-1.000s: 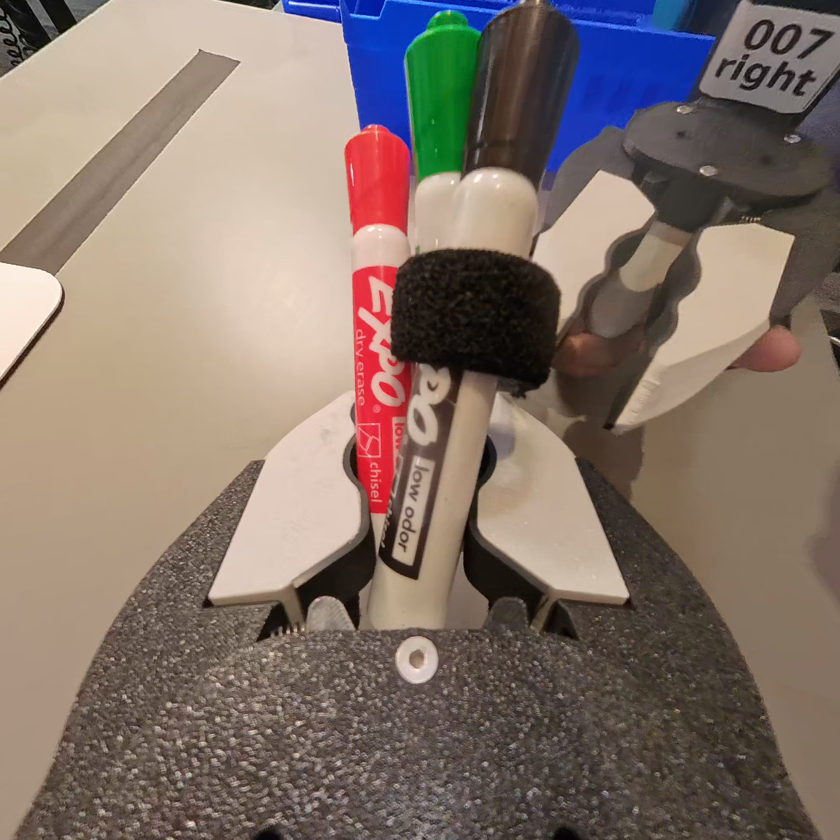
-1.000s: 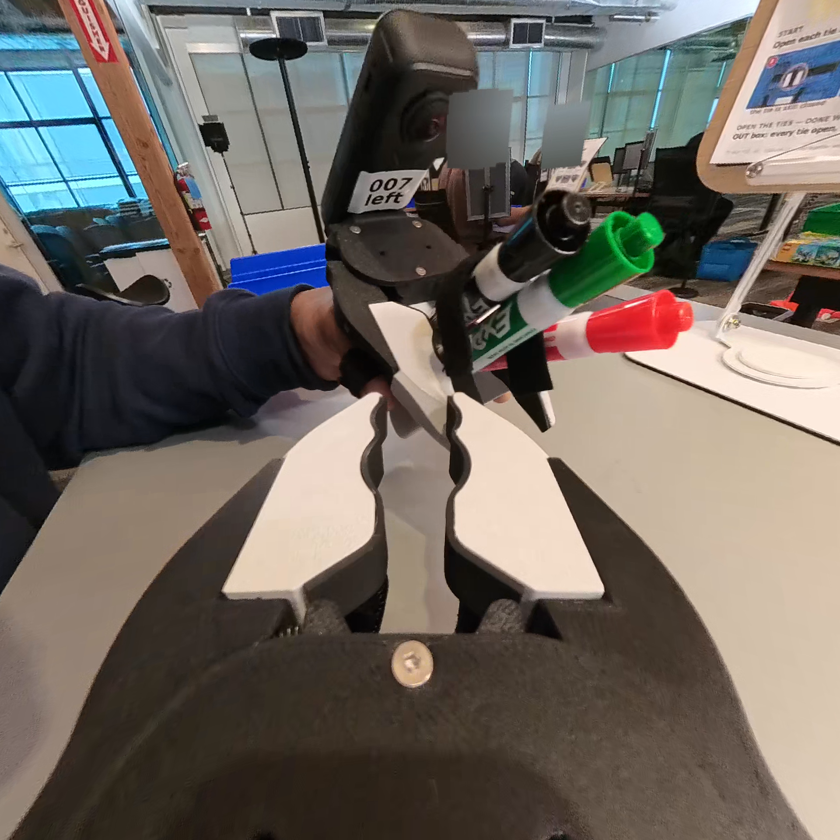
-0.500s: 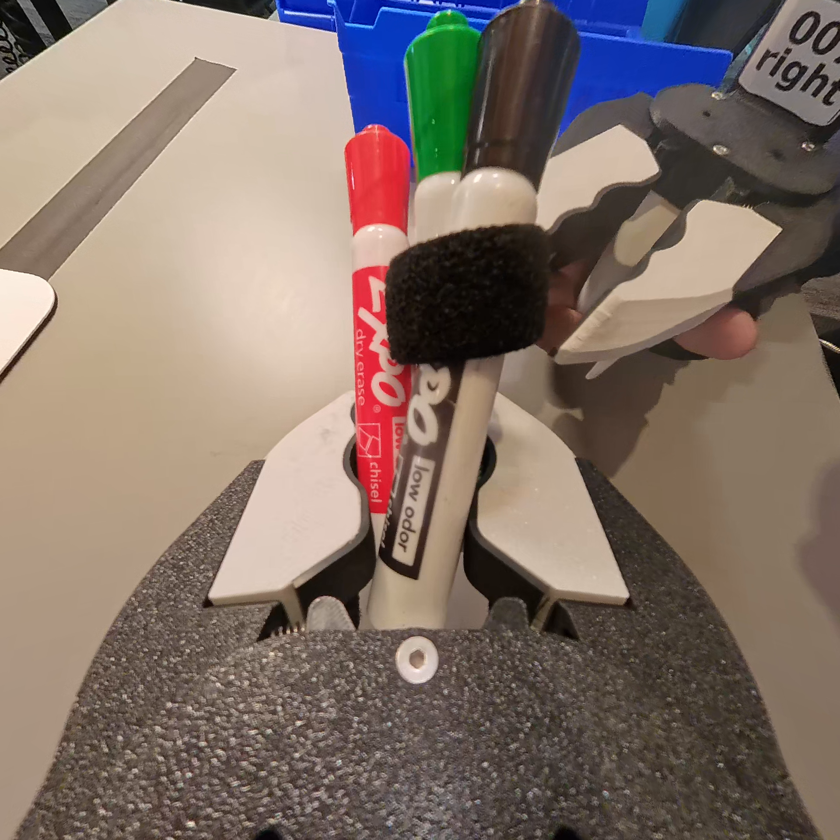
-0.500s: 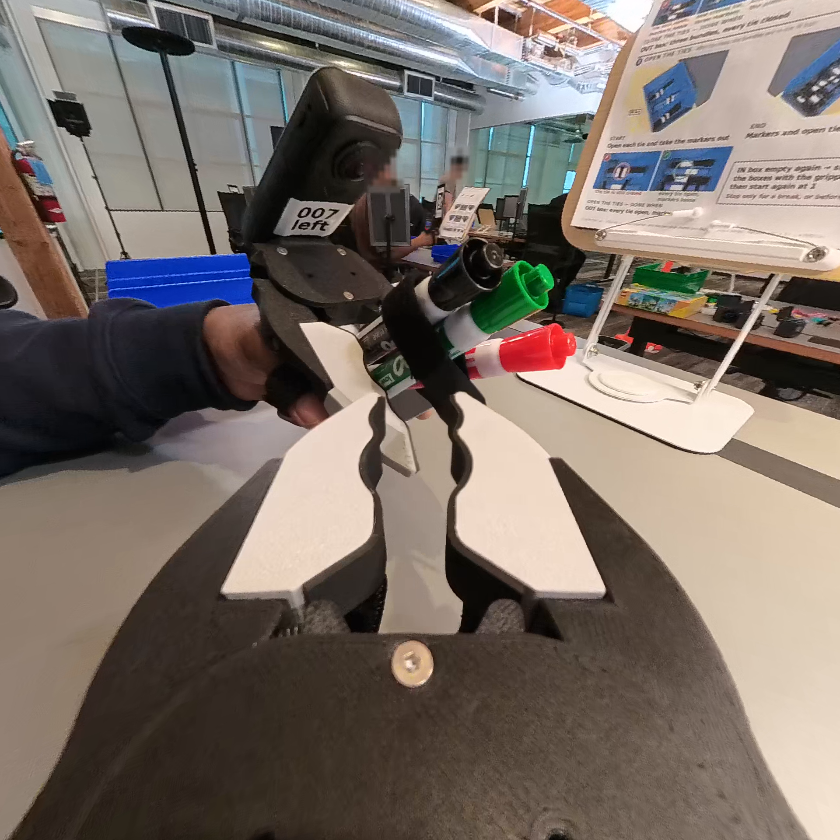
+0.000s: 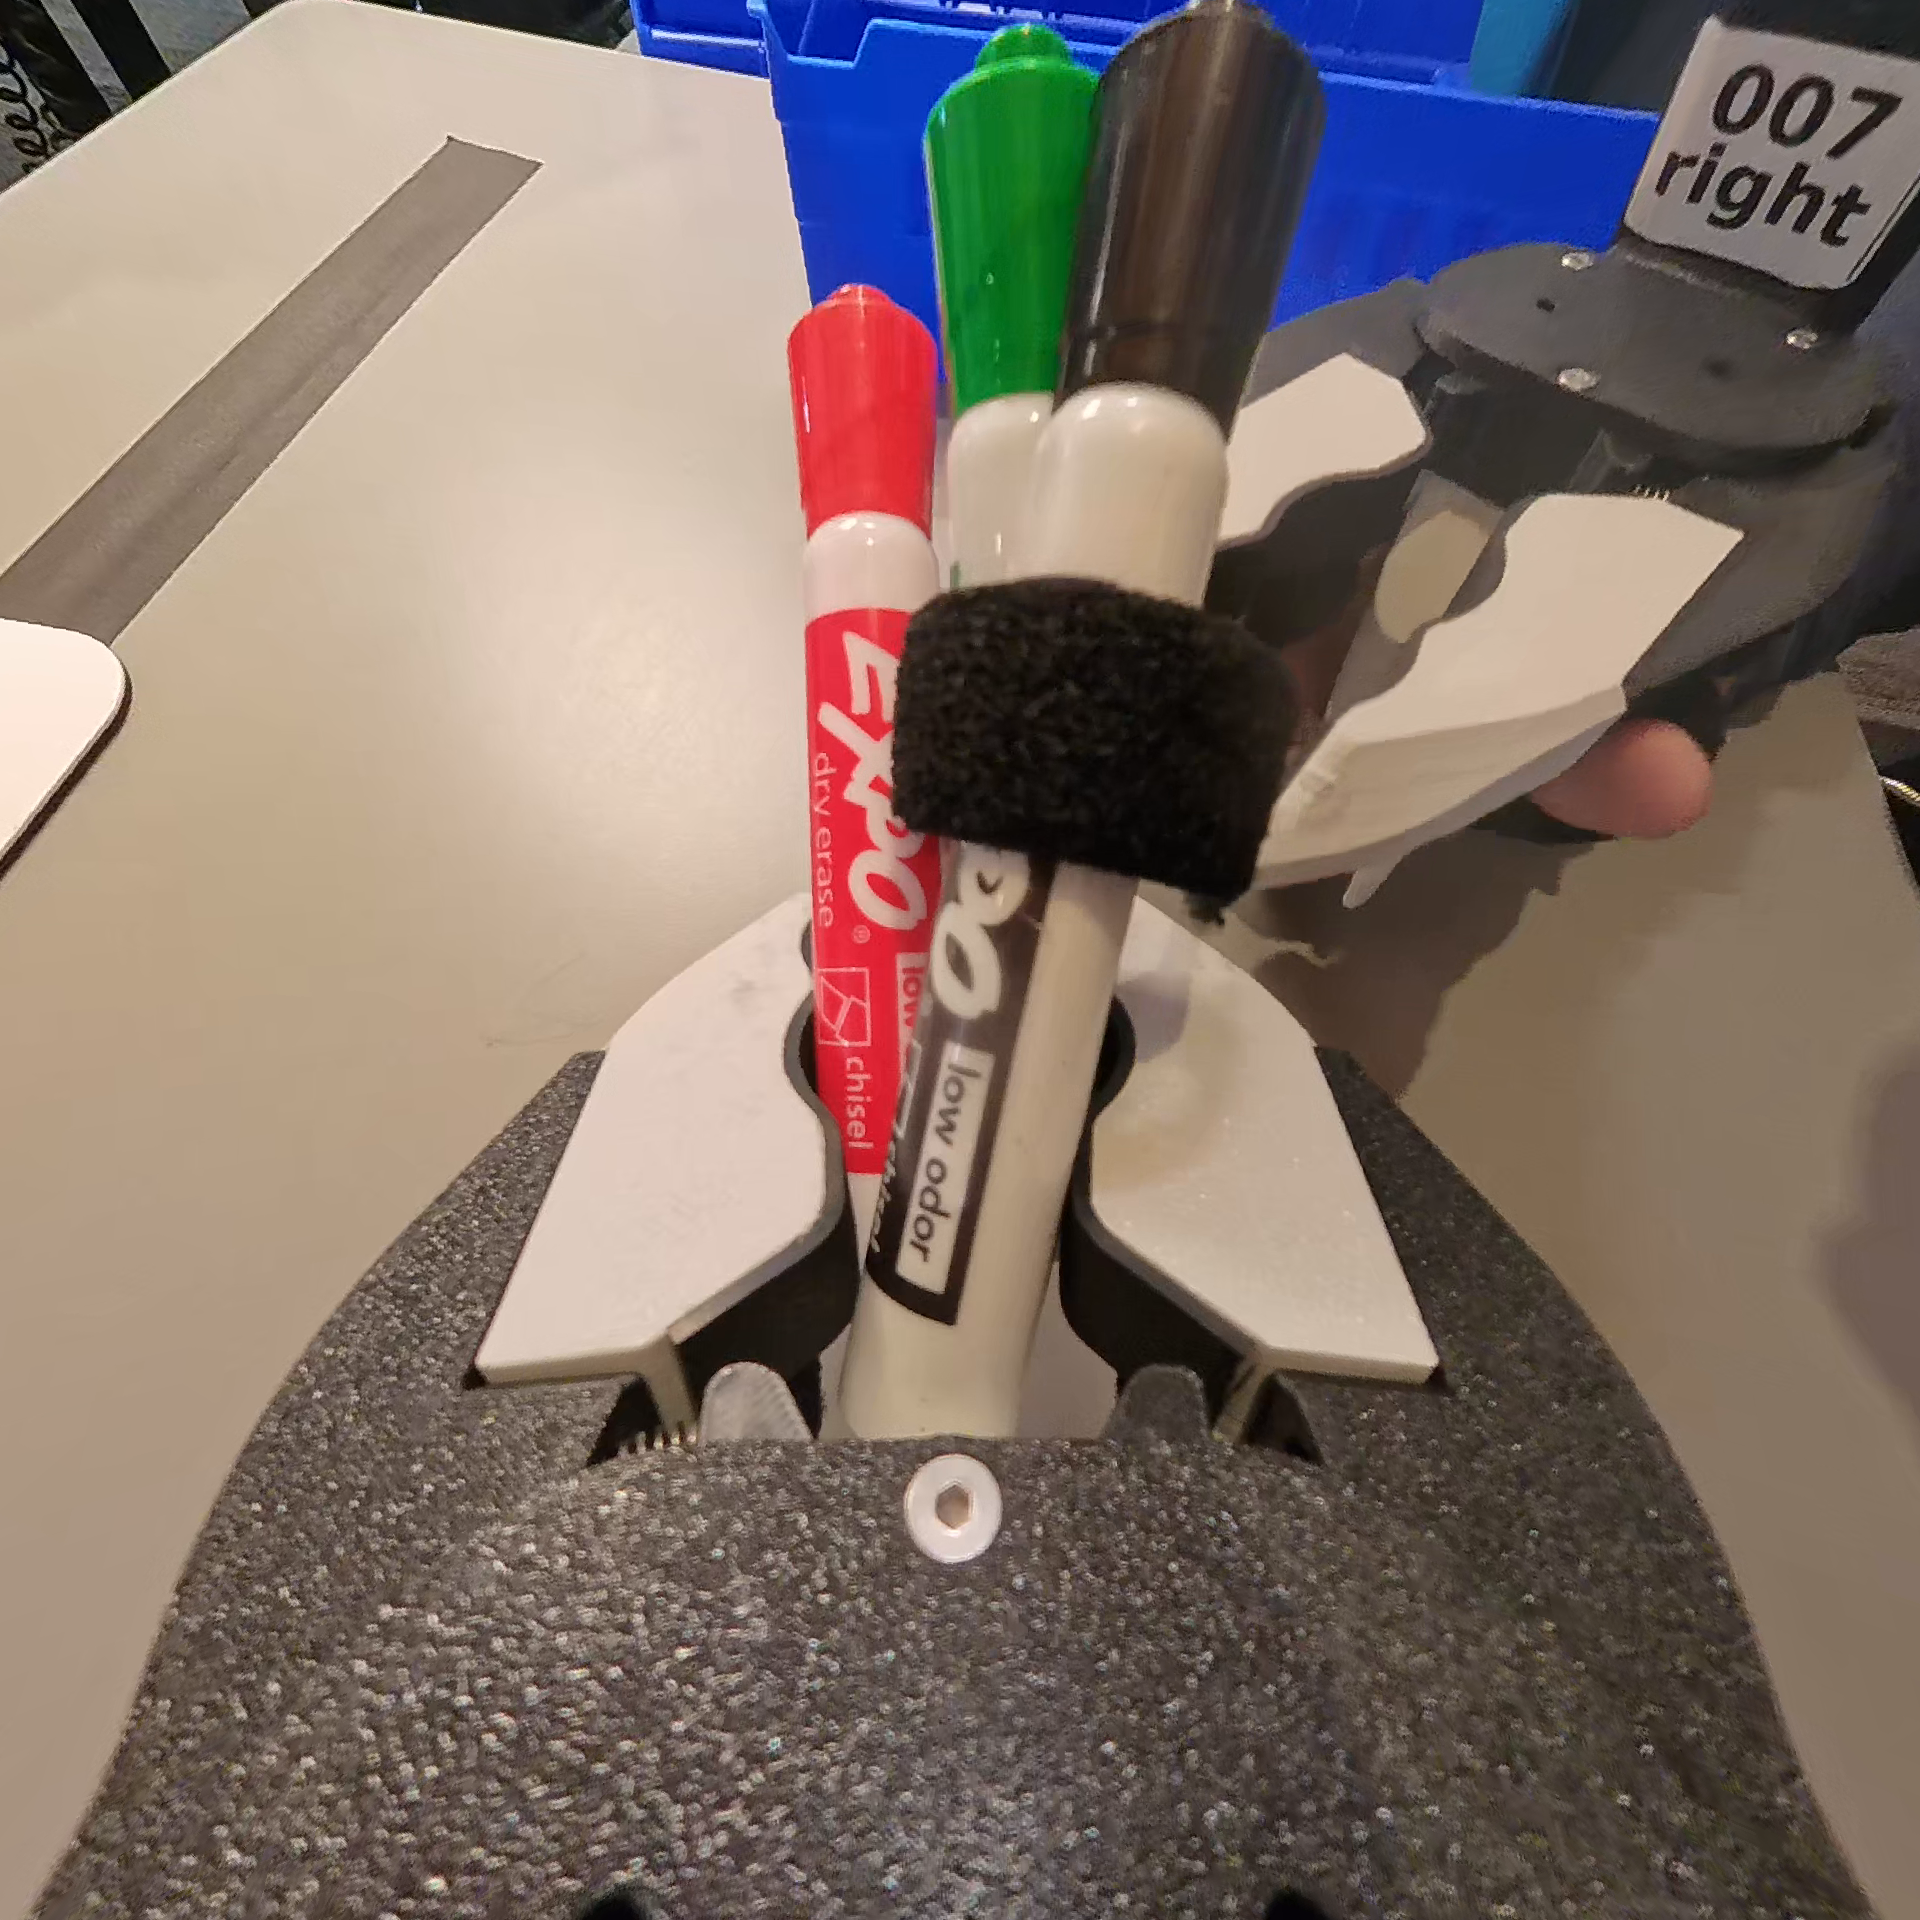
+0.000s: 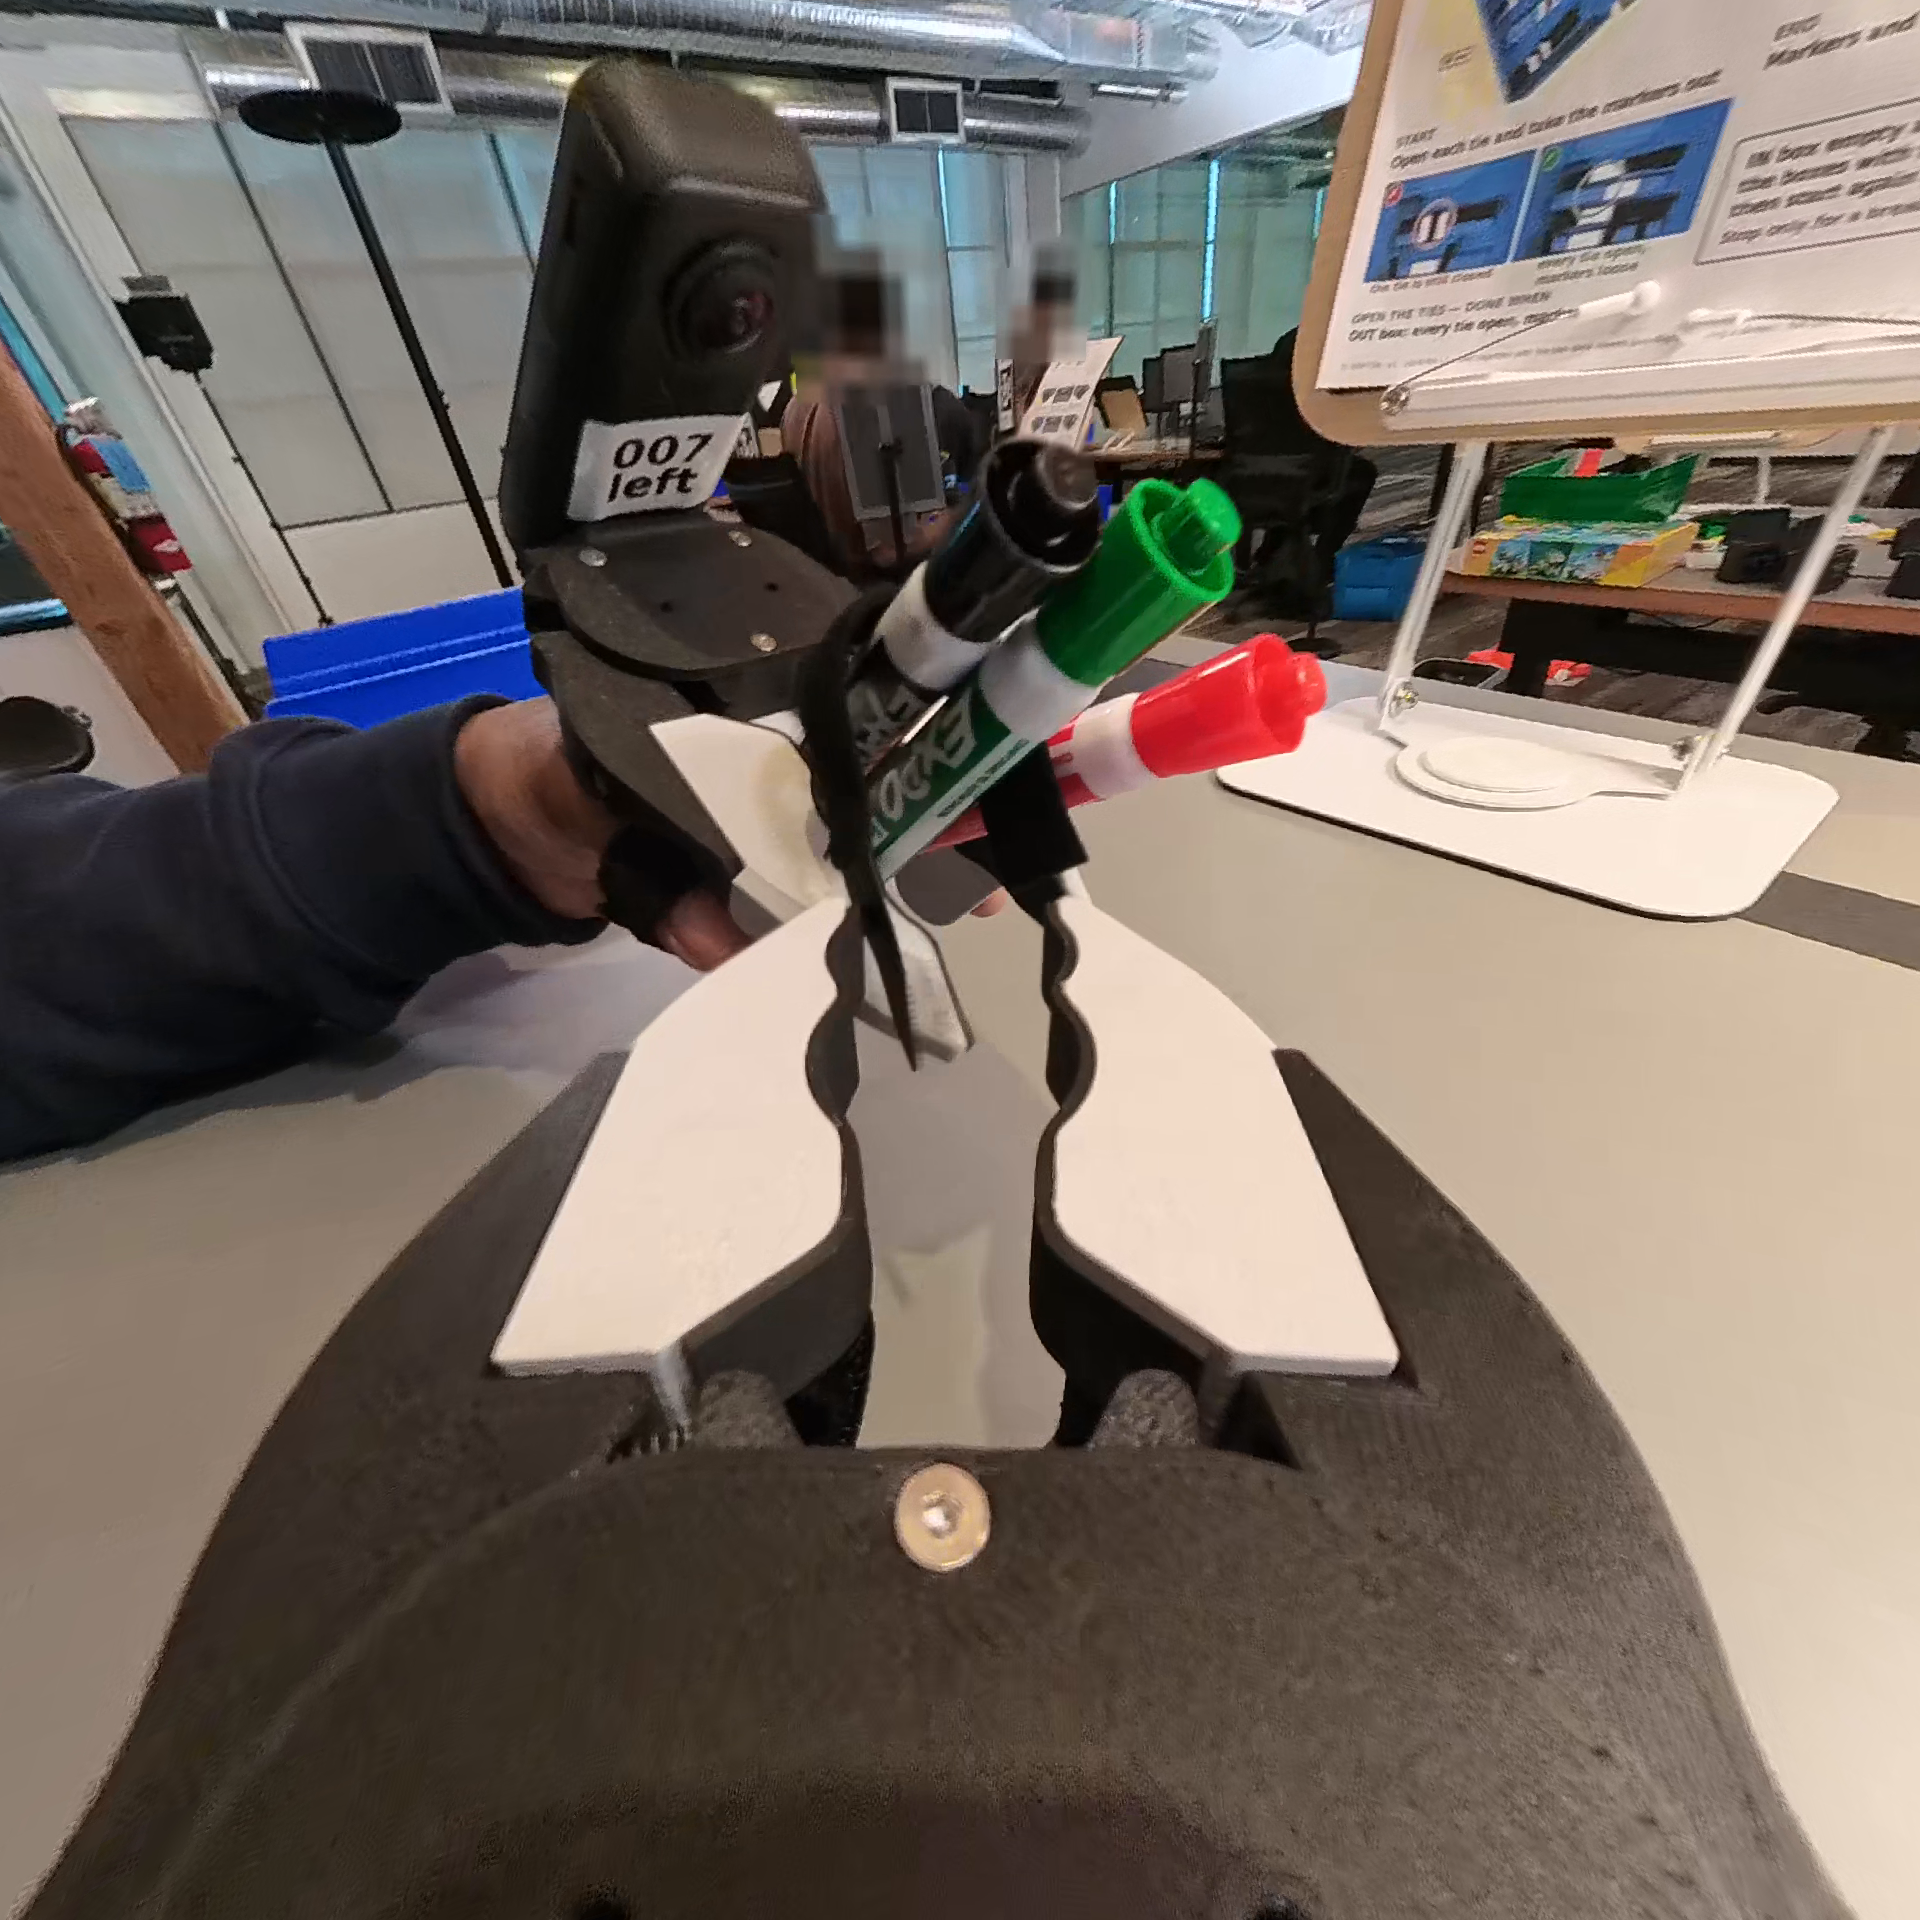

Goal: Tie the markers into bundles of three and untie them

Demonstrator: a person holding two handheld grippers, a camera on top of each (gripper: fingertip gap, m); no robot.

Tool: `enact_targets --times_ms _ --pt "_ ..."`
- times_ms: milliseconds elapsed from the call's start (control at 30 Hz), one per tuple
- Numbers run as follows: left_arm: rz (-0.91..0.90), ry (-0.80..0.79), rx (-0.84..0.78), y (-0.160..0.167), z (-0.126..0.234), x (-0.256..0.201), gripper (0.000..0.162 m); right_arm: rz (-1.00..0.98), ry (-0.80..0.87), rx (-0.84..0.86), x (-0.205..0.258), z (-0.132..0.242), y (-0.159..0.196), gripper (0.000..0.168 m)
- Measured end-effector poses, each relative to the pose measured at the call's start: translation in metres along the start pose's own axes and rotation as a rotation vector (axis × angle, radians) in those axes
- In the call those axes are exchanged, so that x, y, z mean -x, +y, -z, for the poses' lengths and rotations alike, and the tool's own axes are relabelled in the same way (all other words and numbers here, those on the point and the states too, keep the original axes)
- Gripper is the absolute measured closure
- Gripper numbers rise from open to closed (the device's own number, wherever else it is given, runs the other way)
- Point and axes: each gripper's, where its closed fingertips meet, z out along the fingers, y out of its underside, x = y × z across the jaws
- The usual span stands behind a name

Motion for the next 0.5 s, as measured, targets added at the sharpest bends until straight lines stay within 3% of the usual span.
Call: enact_targets --times_ms 200,500 --pt "0.011 0.047 -0.036 -0.004 0.002 -0.005 0.117 0.009 -0.066 0.011 0.006 0.000 0.002 0.166" --pt "0.009 0.180 -0.125 -0.011 0.008 -0.020 0.118 0.058 -0.204 -0.001 0.019 0.002 -0.002 0.168"
